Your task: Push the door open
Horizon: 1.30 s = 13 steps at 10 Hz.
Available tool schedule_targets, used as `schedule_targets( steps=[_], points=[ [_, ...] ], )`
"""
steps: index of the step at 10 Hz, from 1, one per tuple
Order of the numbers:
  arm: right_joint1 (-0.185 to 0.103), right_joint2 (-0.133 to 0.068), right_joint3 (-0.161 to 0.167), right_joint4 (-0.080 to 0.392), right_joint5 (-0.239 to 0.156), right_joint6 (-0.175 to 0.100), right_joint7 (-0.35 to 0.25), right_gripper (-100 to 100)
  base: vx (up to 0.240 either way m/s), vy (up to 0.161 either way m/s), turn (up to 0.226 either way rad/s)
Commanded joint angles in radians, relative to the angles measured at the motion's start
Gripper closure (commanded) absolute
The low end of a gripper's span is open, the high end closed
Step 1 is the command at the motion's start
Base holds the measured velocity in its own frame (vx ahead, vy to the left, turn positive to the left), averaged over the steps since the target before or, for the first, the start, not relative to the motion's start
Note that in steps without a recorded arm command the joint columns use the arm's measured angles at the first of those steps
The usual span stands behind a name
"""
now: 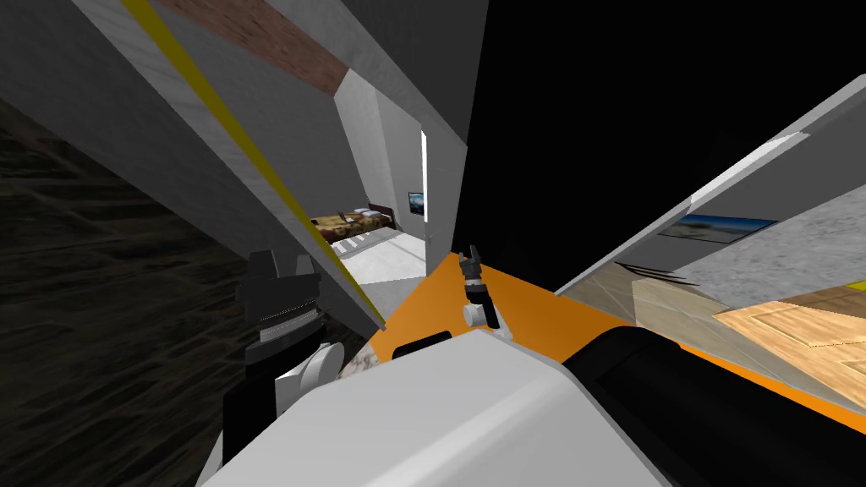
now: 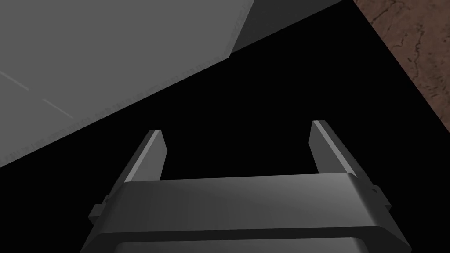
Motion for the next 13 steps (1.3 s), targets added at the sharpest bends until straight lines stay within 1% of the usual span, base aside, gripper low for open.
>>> schedule_targets(
  steps=[1,5,13],
  points=[
    [-0.011,-0.008,0.006,0.032,0.011,-0.008,-0.004,-100,0.108,-0.061,0.057],
    [-0.044,-0.025,0.011,0.112,0.031,-0.029,-0.015,-100,0.1,-0.058,0.04],
    [-0.122,-0.056,0.024,0.305,0.08,-0.08,-0.042,-100,0.093,-0.067,0.049]
  ],
)
